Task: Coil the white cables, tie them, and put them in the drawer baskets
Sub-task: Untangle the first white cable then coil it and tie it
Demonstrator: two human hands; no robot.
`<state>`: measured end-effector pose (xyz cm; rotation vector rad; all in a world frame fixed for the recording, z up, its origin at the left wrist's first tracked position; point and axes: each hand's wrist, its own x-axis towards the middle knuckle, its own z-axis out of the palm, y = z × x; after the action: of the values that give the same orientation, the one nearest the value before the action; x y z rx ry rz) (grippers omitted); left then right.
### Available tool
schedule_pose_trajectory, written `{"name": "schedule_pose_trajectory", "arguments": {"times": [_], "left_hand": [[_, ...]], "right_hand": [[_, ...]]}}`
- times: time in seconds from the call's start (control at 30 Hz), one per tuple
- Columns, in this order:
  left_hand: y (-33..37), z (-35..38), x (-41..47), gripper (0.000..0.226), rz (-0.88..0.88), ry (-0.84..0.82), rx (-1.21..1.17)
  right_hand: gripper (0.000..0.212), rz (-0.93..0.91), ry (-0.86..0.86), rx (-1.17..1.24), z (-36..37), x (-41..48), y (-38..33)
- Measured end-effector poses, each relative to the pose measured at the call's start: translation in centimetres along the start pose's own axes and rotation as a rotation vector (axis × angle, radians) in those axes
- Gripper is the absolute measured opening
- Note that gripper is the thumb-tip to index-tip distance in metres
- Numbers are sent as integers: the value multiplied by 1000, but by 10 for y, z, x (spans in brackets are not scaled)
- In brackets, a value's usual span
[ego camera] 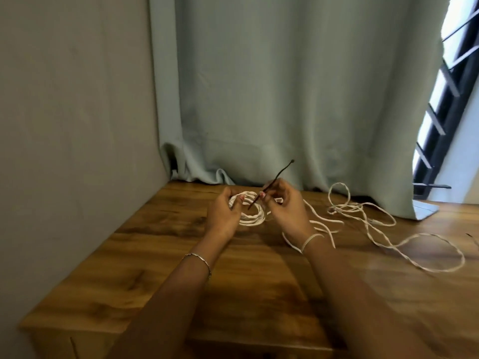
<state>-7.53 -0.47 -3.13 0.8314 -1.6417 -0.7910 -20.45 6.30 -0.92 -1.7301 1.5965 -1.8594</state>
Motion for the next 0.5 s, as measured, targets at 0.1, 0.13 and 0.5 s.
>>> {"name": "schedule_pose_trajectory", "arguments": {"times": [0.1,0.13,0.5], "left_hand": [[-9,-3,5,4,-2,6,29],[-11,-3,6,4,-10,5,35],[-16,17,11,9,63,-104,33]], "right_hand": [[14,-70,-16,-170,13,-1,8],[12,-101,-15,-227,15,-2,11],[23,-217,20,-501,17,-4,38]]}}
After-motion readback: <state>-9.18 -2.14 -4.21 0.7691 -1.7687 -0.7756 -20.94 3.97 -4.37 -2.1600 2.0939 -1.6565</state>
